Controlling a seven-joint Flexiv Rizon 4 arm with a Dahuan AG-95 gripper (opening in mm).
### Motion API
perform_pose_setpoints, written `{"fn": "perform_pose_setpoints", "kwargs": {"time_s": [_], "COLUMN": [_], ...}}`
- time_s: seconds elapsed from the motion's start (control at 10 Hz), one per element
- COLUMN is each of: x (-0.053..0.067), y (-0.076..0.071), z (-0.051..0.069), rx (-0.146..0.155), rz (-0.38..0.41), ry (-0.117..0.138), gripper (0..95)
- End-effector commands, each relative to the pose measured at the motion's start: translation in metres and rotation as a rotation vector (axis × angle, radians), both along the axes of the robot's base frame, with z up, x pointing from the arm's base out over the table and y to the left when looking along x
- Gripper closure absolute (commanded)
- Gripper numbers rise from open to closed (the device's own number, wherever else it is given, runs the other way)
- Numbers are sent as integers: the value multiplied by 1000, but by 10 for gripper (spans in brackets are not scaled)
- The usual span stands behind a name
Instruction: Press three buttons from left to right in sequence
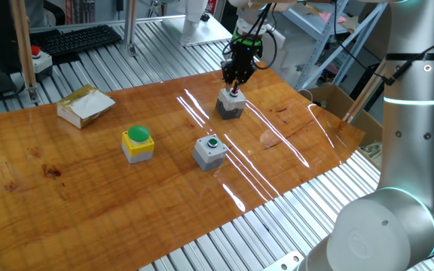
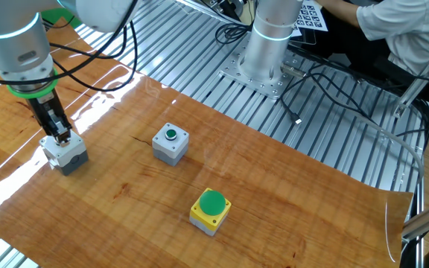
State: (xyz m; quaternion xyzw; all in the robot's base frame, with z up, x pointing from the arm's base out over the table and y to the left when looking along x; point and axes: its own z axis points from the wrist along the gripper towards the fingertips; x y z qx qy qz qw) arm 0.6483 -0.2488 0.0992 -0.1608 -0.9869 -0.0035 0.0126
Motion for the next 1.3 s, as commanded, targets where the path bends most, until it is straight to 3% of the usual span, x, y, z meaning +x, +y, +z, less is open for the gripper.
{"fn": "perform_pose_setpoints", "kwargs": {"time_s": [0.1, 0.6, 0.8, 1.3], "x": [0, -4, -4, -11], "y": [0, 0, 0, 12], "z": [-1, -6, -8, 19], "rx": [4, 21, 14, -21], "rz": [-5, -23, -25, -25], "ry": [-1, -3, -11, 4], "gripper": [760, 760, 760, 760]}}
